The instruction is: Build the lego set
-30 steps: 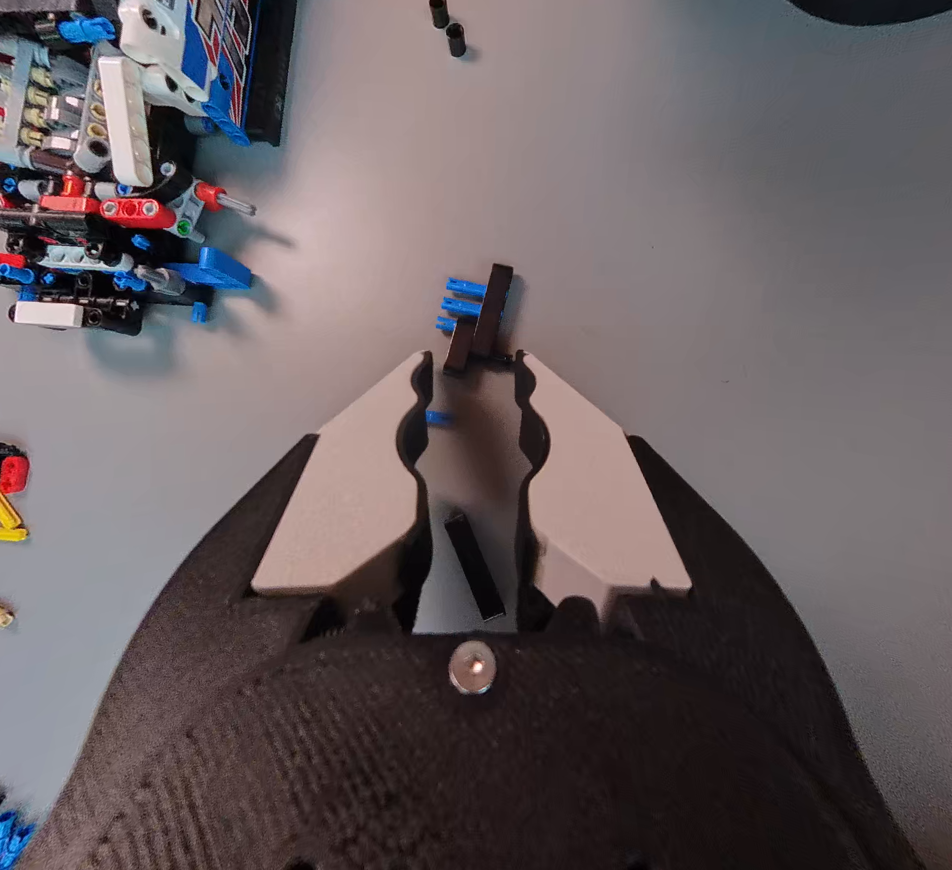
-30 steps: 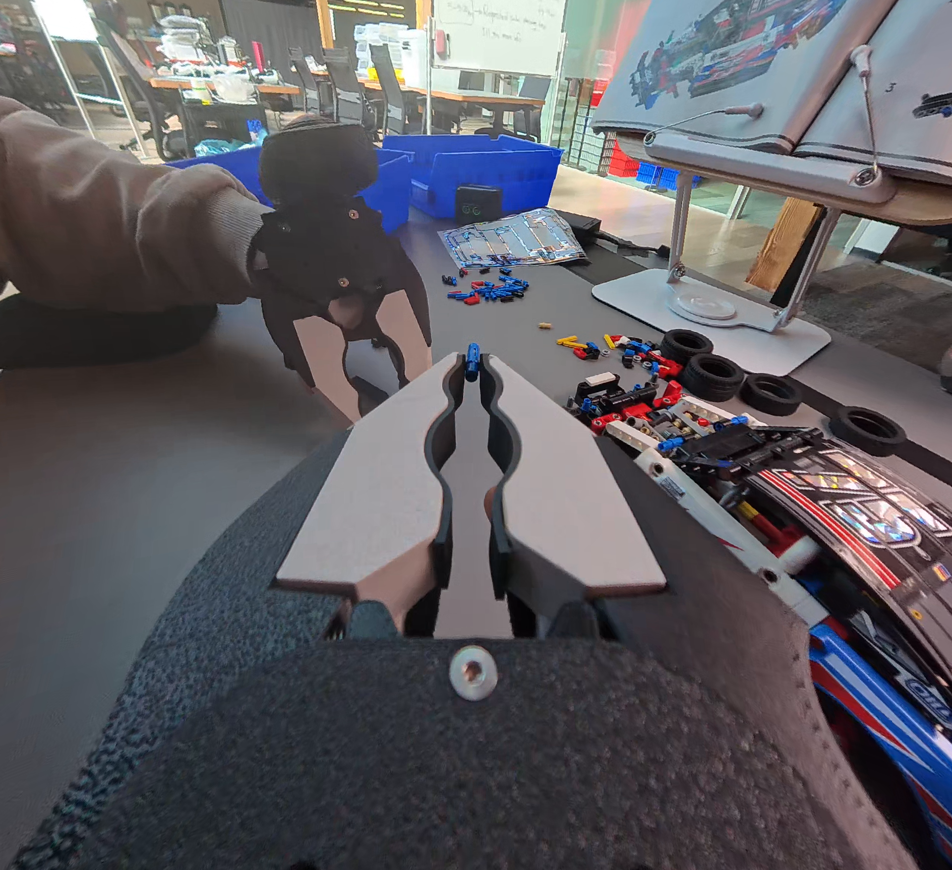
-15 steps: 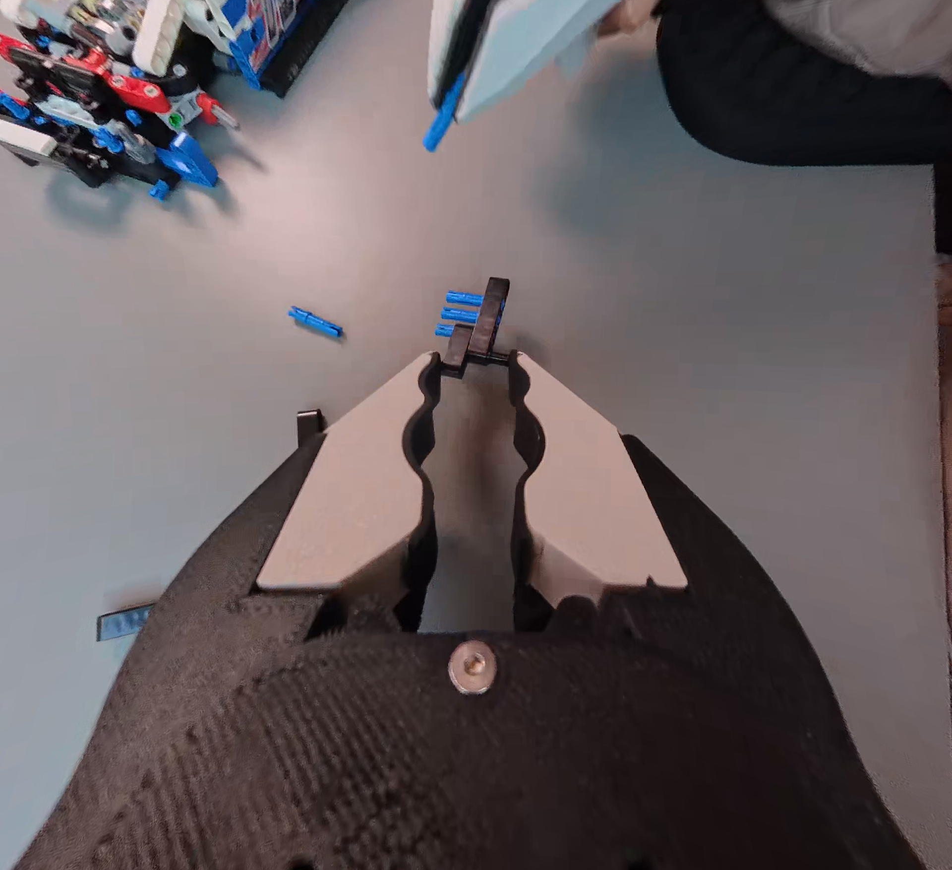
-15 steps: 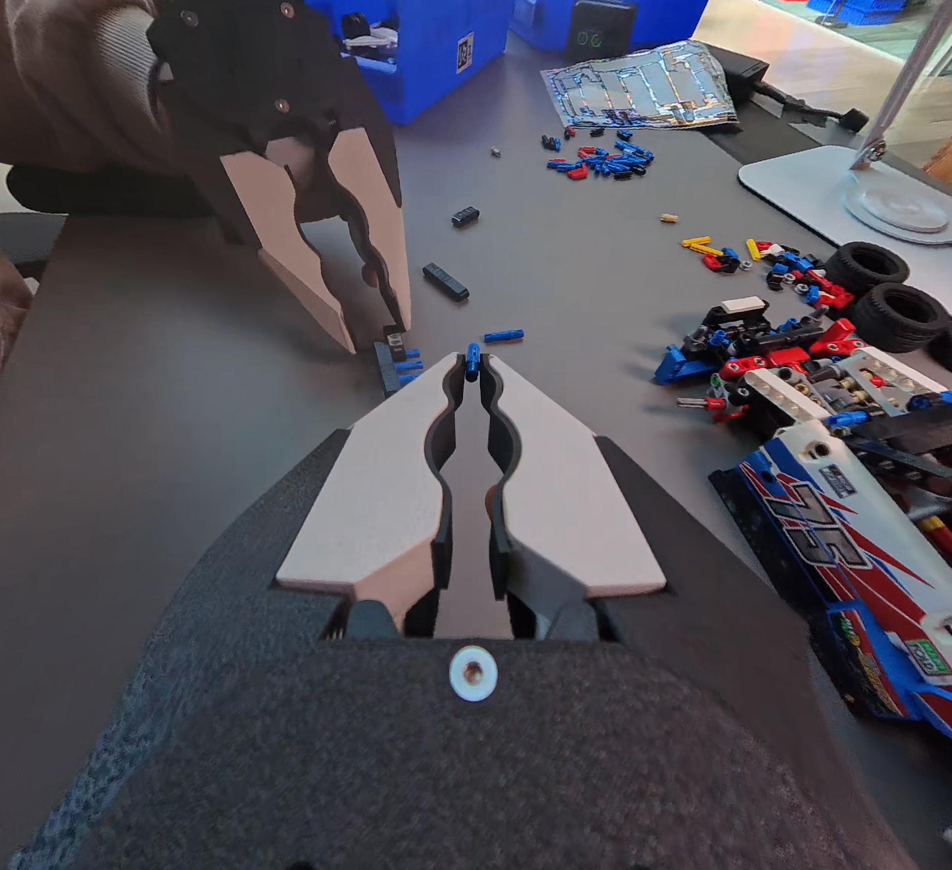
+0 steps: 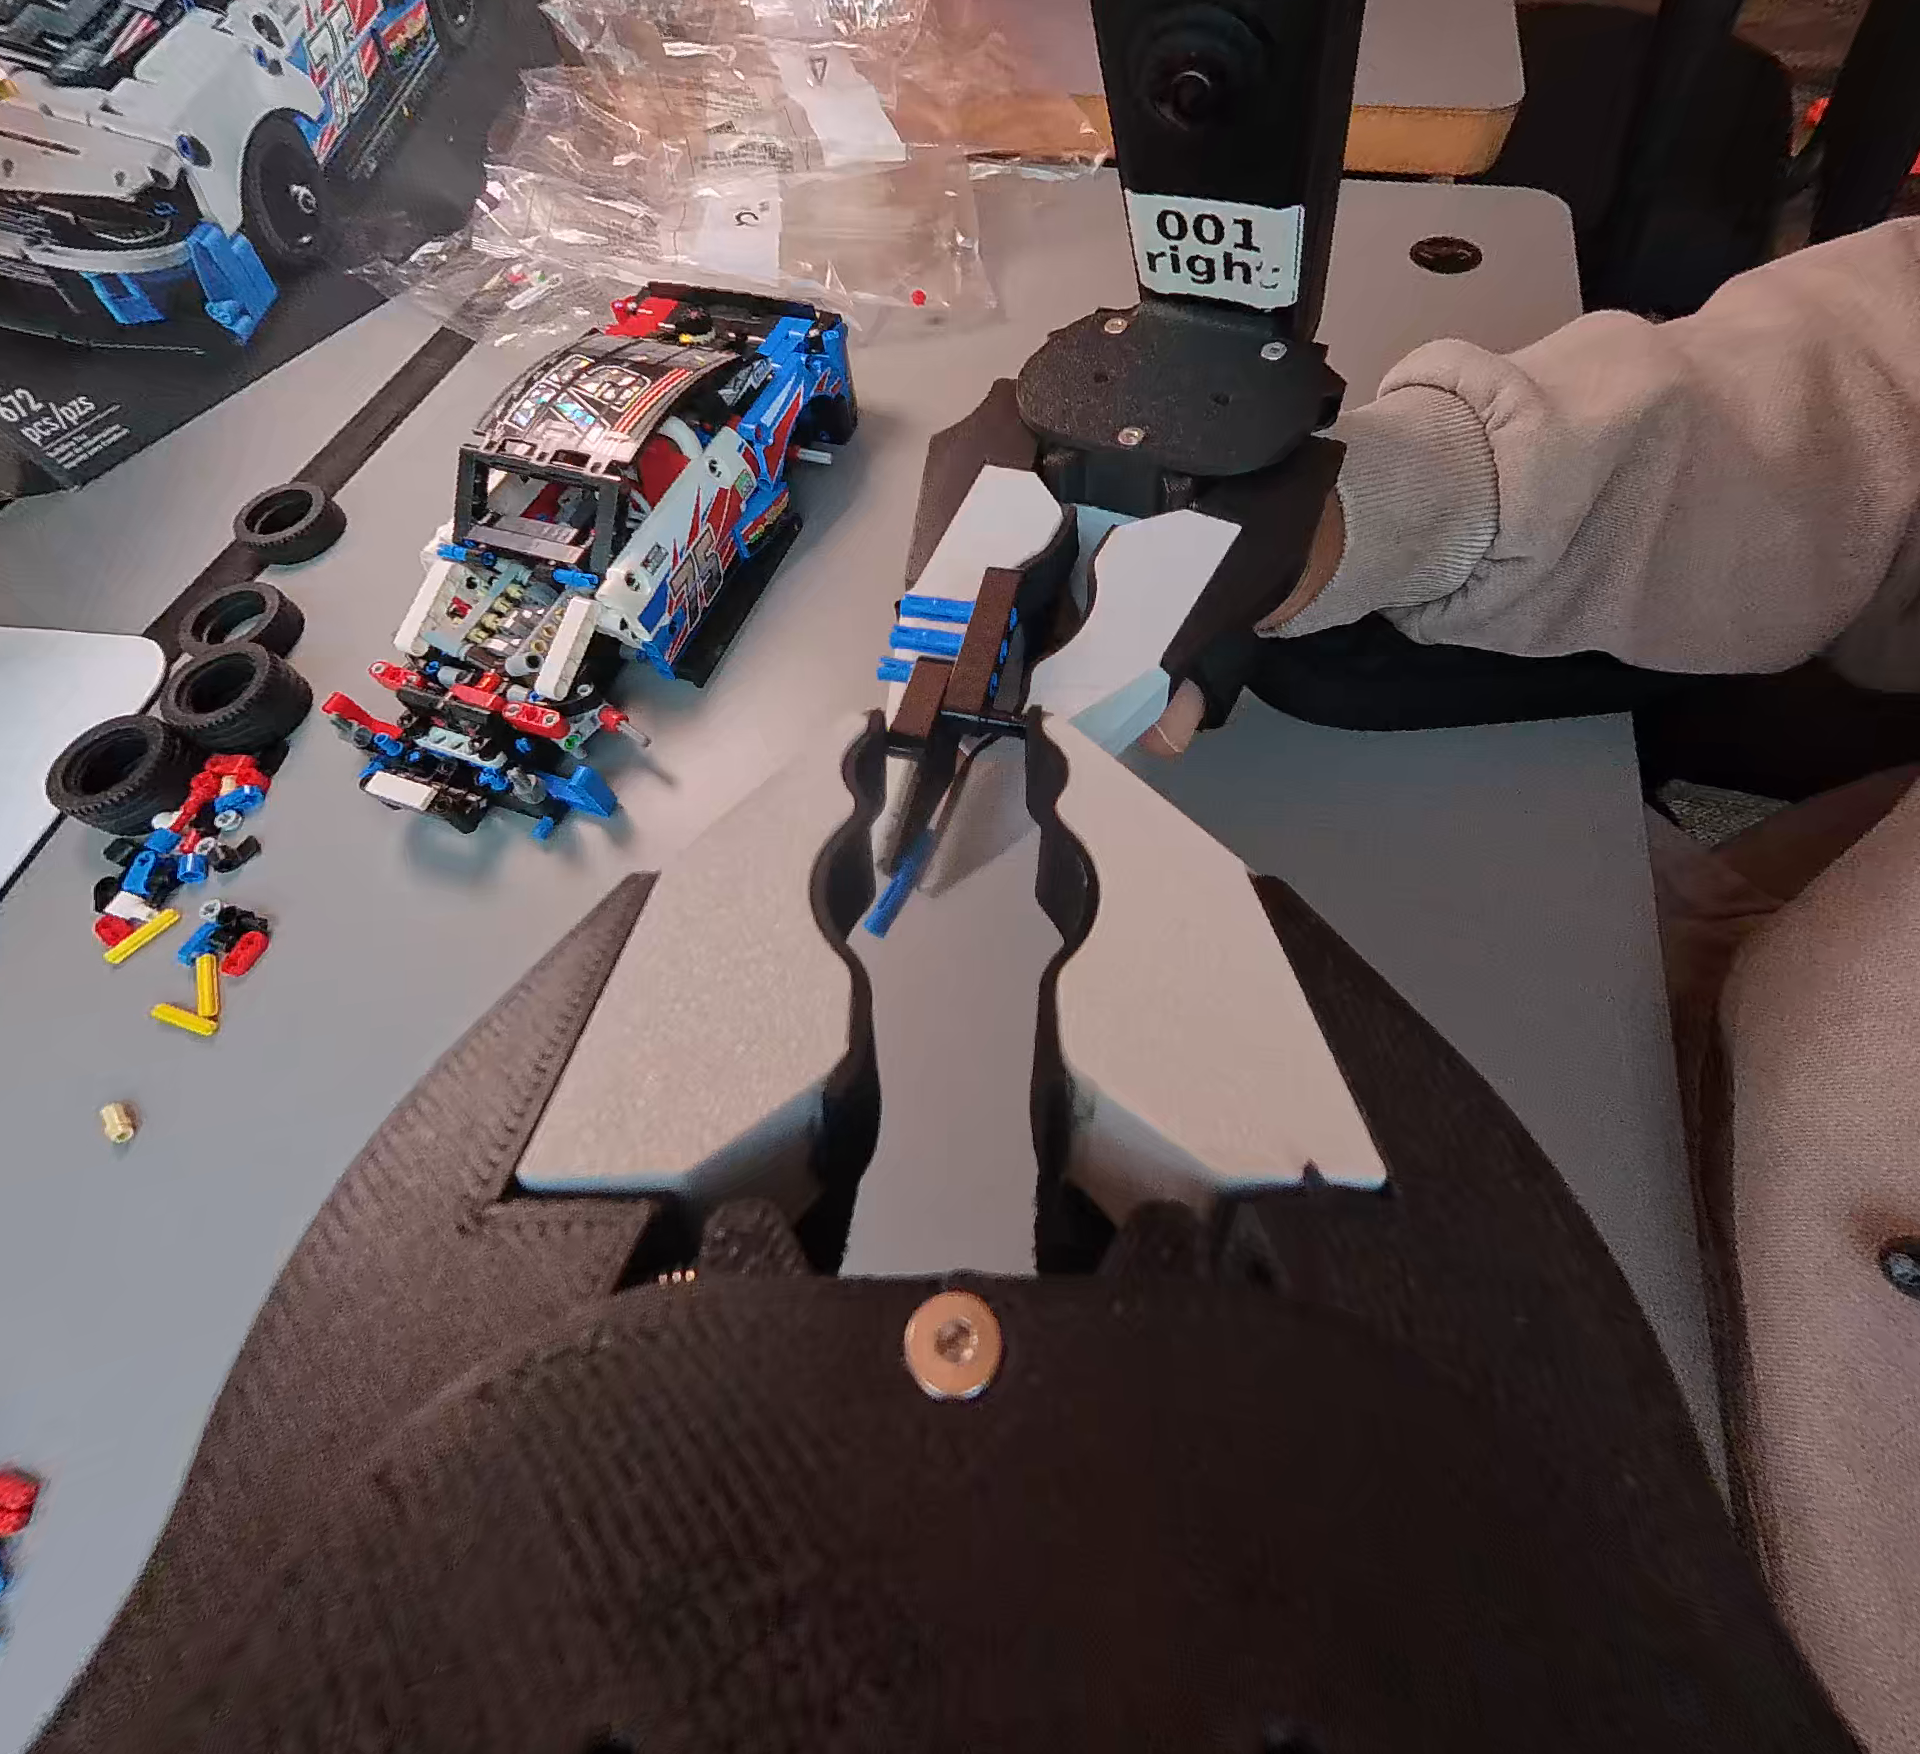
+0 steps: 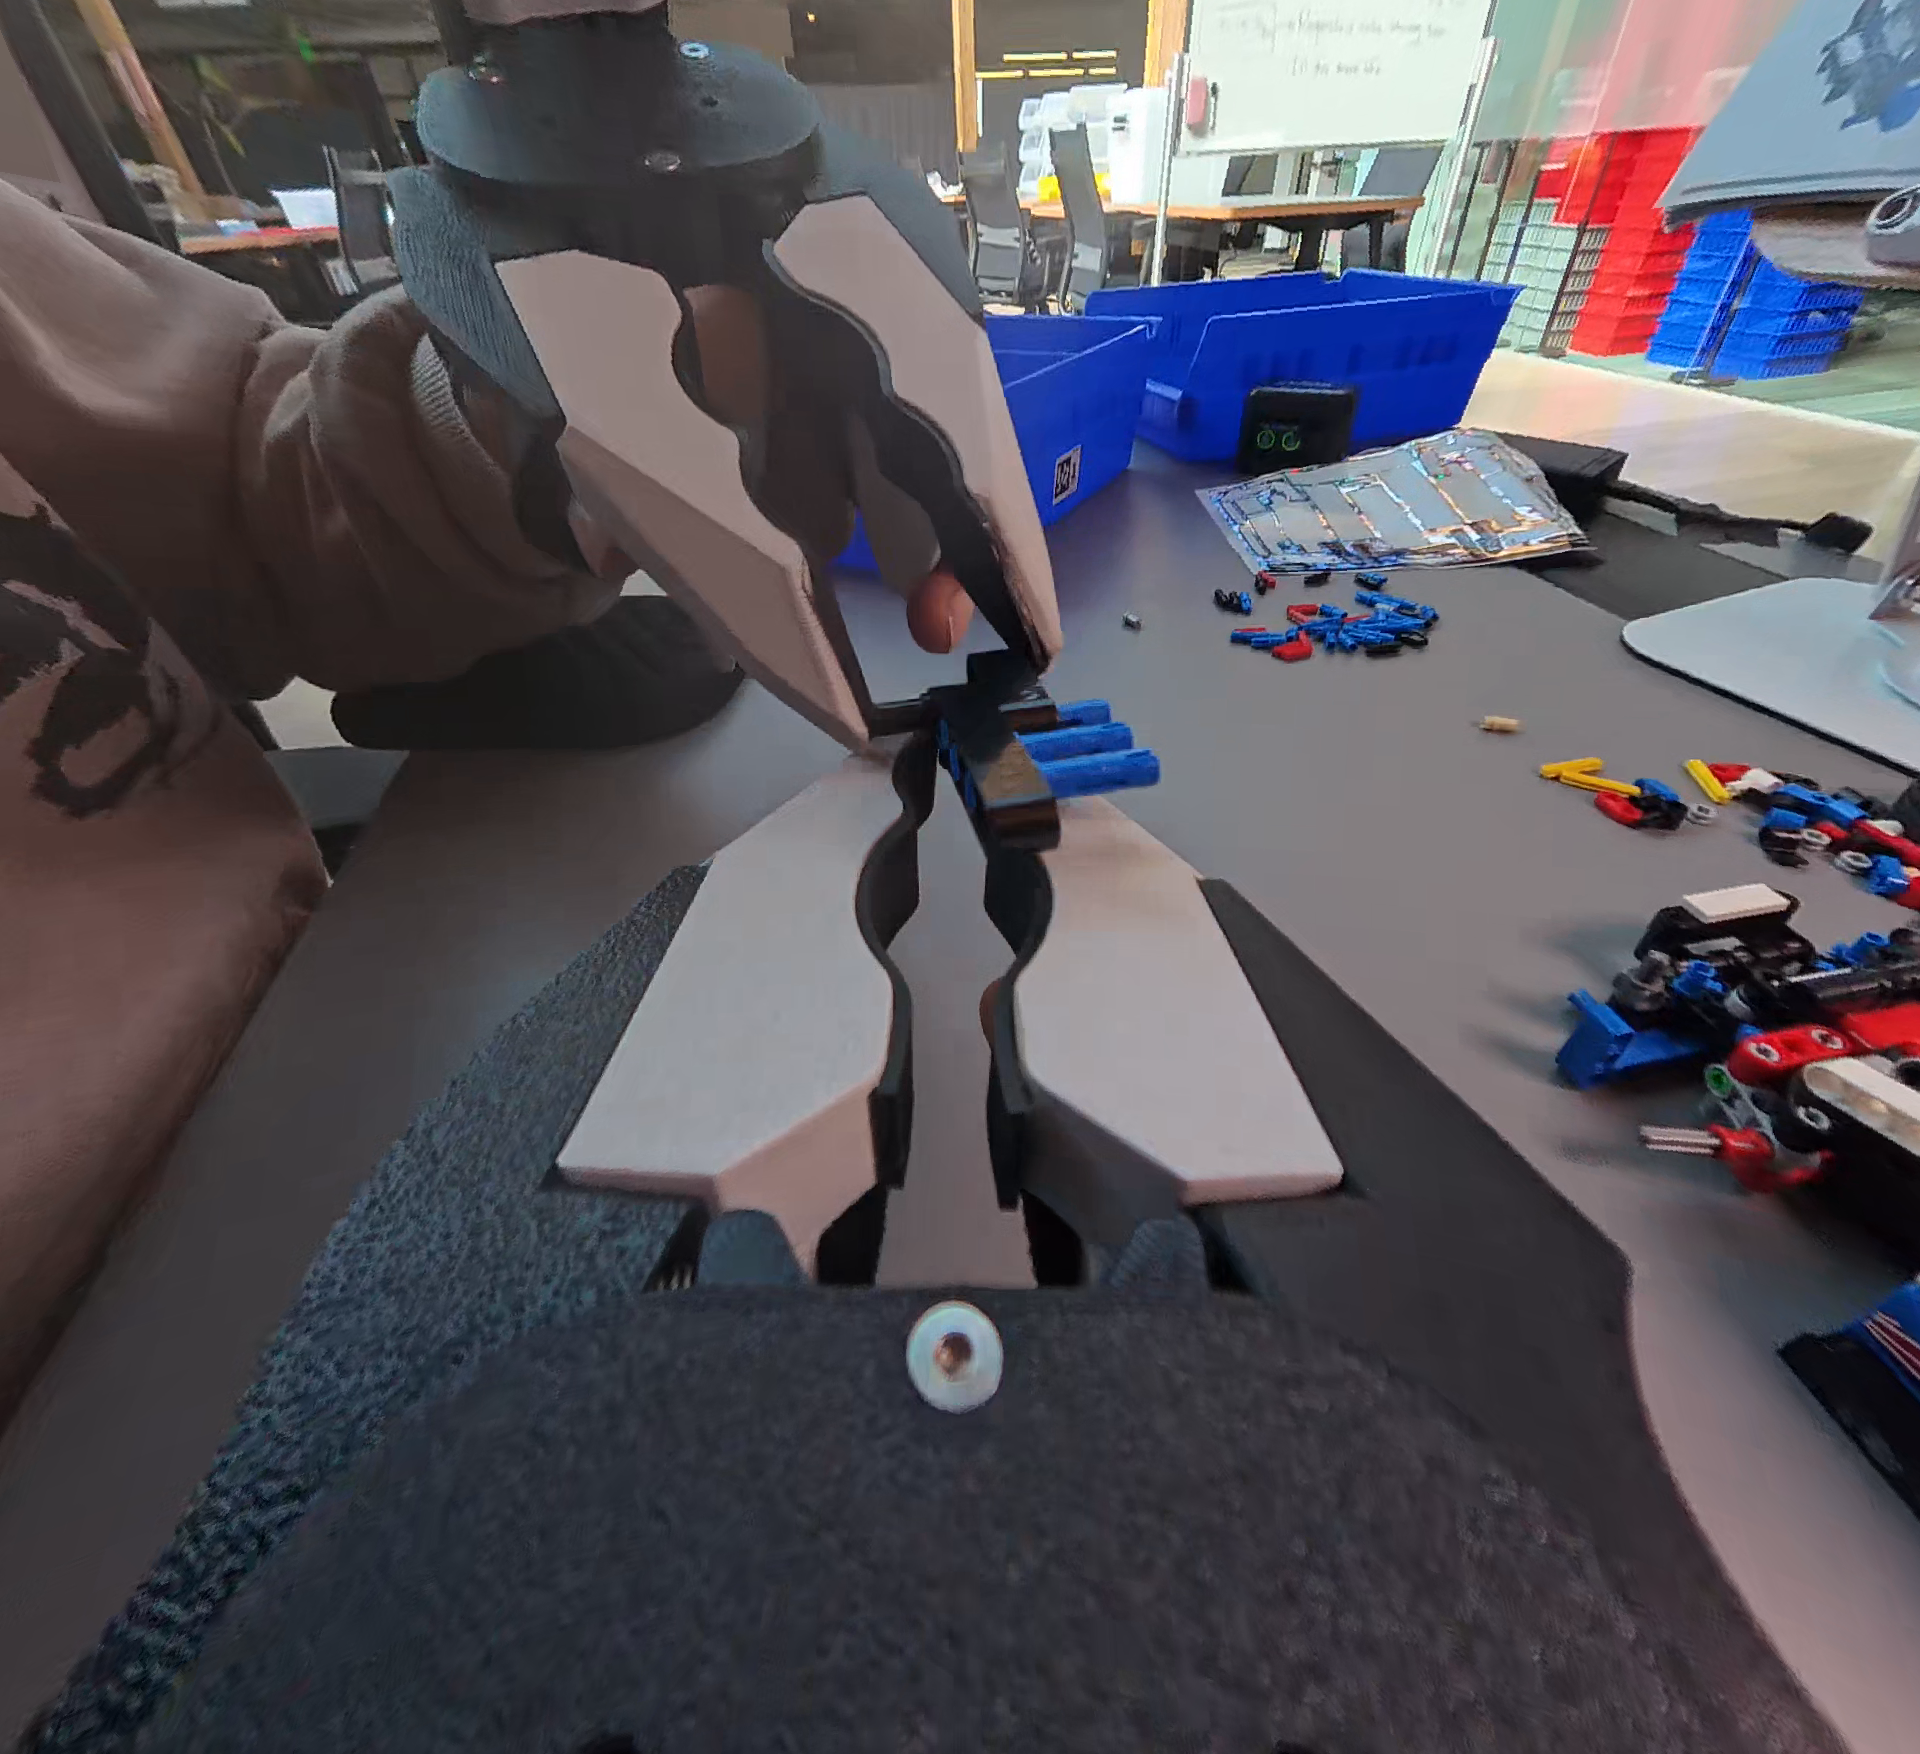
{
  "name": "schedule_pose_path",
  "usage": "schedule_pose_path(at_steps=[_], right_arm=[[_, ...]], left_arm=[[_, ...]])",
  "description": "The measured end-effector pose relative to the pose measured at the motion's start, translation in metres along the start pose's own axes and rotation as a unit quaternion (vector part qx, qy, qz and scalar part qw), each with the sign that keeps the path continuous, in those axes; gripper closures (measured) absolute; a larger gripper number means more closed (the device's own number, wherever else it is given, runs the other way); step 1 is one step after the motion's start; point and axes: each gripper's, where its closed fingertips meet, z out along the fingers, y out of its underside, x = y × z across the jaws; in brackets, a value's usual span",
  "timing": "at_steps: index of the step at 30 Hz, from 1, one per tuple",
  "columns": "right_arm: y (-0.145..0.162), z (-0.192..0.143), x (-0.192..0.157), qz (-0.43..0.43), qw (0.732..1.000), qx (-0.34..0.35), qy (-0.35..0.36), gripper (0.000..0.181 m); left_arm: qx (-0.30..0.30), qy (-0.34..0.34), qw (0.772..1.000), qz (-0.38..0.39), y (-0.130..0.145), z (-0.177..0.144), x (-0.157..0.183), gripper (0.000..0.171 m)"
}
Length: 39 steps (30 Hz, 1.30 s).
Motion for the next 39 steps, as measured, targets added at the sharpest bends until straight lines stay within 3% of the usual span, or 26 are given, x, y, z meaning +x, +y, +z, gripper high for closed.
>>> schedule_pose_path(at_steps=[4, 9, 12, 15, 21, 27, 34, 39], right_arm=[[-0.007, -0.008, -0.004, -0.003, 1.0, 0.022, -0.017, 0.179], [-0.014, -0.01, -0.018, -0.013, 0.997, 0.037, -0.059, 0.179], [-0.014, -0.012, -0.027, -0.02, 0.995, 0.033, -0.087, 0.179], [-0.014, -0.015, -0.043, 0.006, 0.988, 0.024, -0.151, 0.179], [-0.022, -0.032, -0.098, 0.088, 0.926, -0.011, -0.366, 0.179], [-0.044, -0.043, -0.134, 0.128, 0.861, 0.005, -0.493, 0.179], [-0.052, -0.052, -0.152, 0.161, 0.816, 0.023, -0.555, 0.179], [-0.05, -0.056, -0.154, 0.172, 0.803, 0.022, -0.57, 0.179]], left_arm=[[-0.004, 0.012, 1.0, 0.003, -0.003, -0.001, 0.007, 0.146], [-0.005, 0.057, 0.998, 0.026, -0.009, -0.011, 0.023, 0.134], [0.013, 0.101, 0.989, 0.105, -0.013, -0.025, 0.034, 0.13], [0.053, 0.154, 0.963, 0.216, -0.013, -0.043, 0.047, 0.126], [0.034, 0.215, 0.919, 0.329, -0.011, -0.052, 0.067, 0.107], [0.013, 0.259, 0.869, 0.422, -0.015, -0.05, 0.093, 0.09], [0.031, 0.247, 0.832, 0.495, -0.016, -0.042, 0.109, 0.11], [0.052, 0.229, 0.832, 0.502, -0.016, -0.036, 0.112, 0.127]])
